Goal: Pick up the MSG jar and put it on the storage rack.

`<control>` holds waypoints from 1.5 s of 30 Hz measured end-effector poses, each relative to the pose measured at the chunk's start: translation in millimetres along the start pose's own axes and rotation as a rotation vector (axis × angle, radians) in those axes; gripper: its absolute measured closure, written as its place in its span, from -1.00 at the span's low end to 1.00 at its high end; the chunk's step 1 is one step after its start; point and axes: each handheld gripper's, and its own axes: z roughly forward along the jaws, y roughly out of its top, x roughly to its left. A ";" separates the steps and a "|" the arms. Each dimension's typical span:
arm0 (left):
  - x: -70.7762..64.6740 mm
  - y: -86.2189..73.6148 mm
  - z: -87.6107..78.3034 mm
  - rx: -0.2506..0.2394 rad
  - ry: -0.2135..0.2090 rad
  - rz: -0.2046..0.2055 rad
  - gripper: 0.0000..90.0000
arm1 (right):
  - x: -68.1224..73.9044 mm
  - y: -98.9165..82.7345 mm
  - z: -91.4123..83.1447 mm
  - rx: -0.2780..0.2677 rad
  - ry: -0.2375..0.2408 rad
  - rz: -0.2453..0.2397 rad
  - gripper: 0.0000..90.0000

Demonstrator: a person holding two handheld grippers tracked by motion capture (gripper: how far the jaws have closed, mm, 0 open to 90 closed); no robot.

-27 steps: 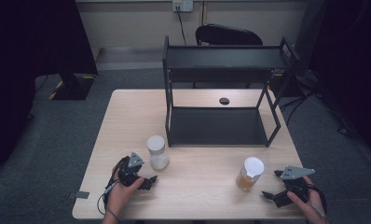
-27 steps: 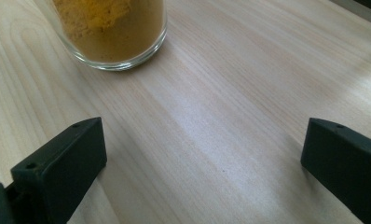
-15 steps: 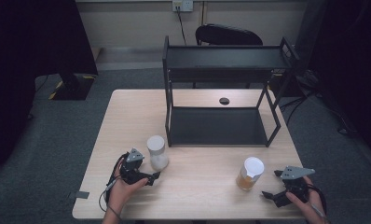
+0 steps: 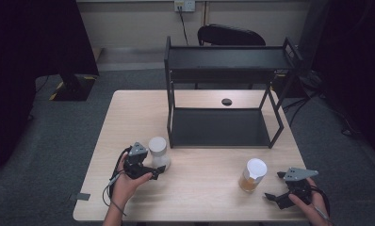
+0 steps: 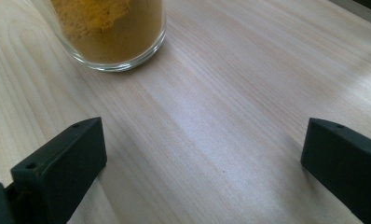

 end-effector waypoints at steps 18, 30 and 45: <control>2.1 18.9 11.8 -0.060 -0.033 0.005 -0.66 | 1.1 0.3 0.3 0.000 -0.004 0.004 -1.00; 2.2 23.1 10.6 -0.068 -0.017 0.079 -0.30 | 1.7 0.4 0.4 0.000 -0.006 0.006 -1.00; -0.1 36.9 9.0 -0.046 -0.055 0.088 -0.23 | 1.6 0.4 0.4 0.000 -0.006 0.006 -1.00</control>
